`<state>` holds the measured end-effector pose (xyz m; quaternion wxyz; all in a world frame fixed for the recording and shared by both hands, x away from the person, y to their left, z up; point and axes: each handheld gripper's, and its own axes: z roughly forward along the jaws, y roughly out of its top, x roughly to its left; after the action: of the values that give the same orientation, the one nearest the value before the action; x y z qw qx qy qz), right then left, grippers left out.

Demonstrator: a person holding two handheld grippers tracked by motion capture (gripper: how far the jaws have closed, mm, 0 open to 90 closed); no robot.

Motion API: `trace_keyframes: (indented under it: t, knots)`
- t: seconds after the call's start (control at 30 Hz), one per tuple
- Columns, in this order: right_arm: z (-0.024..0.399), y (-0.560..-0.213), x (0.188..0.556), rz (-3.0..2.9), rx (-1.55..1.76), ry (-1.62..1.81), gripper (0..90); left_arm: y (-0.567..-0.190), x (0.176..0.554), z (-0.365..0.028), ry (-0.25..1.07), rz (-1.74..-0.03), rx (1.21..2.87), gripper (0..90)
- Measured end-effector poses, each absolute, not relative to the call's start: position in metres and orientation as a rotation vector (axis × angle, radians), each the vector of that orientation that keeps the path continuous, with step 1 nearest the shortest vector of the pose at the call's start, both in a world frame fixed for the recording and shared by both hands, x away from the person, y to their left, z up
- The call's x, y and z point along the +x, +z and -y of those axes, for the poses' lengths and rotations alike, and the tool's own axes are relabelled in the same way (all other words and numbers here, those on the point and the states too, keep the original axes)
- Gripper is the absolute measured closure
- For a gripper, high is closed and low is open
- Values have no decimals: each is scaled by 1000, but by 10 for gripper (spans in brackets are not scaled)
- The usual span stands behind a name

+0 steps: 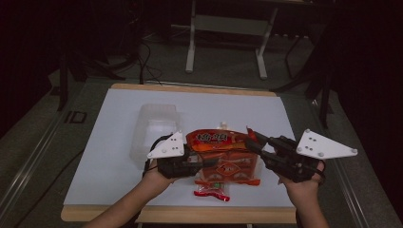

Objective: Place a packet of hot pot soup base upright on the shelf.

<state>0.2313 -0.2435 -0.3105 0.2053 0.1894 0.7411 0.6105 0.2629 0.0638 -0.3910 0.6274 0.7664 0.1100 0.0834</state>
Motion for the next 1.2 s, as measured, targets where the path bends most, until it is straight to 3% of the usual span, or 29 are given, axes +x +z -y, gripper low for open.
trace_keyframes:
  t: [0.07, 0.2, 0.3, 0.57, 0.77, 1.2]
  knots:
    - [246, -310, 230, -2052, 529, 1704, 526, -389, 263, -65, 204, -260, 1762, 716]
    - [247, -312, 230, -2030, 549, 1672, 385, -387, 267, -70, 221, -281, 1764, 716]
    - [247, -313, 231, -2030, 569, 1668, 348, -386, 269, -75, 234, -307, 1757, 716]
    - [253, -320, 234, -1985, 635, 1638, 132, -374, 278, -95, 320, -371, 1715, 716]
    - [260, -331, 234, -2030, 640, 1664, 105, -365, 288, -117, 441, -450, 1660, 715]
    - [267, -346, 237, -2052, 688, 1638, 107, -366, 314, -155, 574, -579, 1573, 715]
